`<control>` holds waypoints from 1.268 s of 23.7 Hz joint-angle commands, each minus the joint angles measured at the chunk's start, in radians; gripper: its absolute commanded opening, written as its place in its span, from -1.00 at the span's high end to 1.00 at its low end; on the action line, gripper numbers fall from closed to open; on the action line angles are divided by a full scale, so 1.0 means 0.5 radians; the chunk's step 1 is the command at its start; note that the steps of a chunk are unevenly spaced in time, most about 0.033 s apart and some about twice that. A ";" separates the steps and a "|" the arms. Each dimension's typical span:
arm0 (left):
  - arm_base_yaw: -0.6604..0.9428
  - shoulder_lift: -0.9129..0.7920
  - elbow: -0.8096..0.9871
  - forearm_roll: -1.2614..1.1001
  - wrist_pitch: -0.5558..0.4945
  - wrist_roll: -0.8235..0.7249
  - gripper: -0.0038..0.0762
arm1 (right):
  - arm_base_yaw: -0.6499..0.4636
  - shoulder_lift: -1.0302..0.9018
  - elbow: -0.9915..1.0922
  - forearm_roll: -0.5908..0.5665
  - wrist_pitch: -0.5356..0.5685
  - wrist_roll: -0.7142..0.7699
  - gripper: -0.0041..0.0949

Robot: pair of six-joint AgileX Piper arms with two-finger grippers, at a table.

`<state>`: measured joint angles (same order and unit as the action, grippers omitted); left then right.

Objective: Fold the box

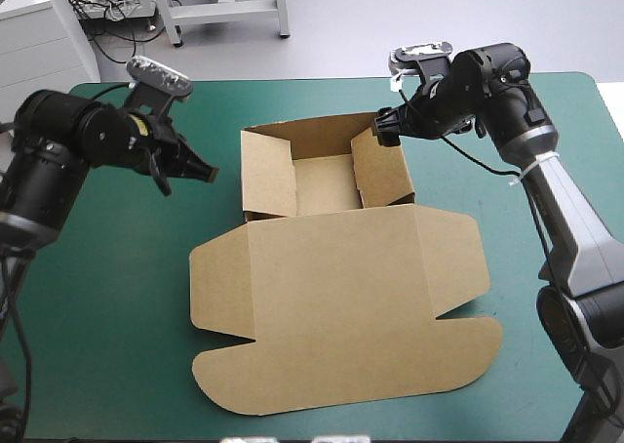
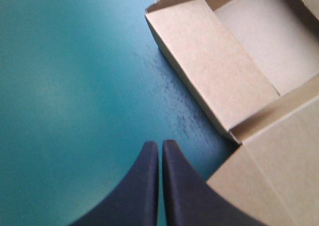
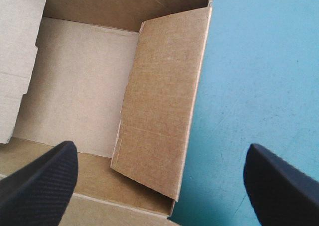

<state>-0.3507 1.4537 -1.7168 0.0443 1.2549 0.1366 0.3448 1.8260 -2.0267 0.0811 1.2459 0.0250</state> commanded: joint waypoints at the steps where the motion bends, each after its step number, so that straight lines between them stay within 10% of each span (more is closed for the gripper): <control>1: -0.004 -0.281 0.251 0.001 0.086 0.036 0.98 | -0.004 -0.063 -0.051 -0.045 0.002 -0.029 -0.76; 17: -0.004 -1.283 2.111 -0.015 -0.492 -0.144 0.98 | -0.004 0.447 -0.051 -0.087 -0.215 -0.050 -0.75; 28: -0.004 -1.408 2.130 0.002 -0.564 -0.166 0.98 | -0.004 0.511 -0.051 -0.081 -0.224 -0.050 0.96; 30: -0.004 -1.412 2.130 0.002 -0.564 -0.166 0.98 | -0.004 0.511 -0.051 -0.096 -0.224 -0.050 0.96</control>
<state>-0.3507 0.7546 -0.6292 0.0449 1.0135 0.0671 0.3448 2.1420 -2.0267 0.0404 1.1535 0.0081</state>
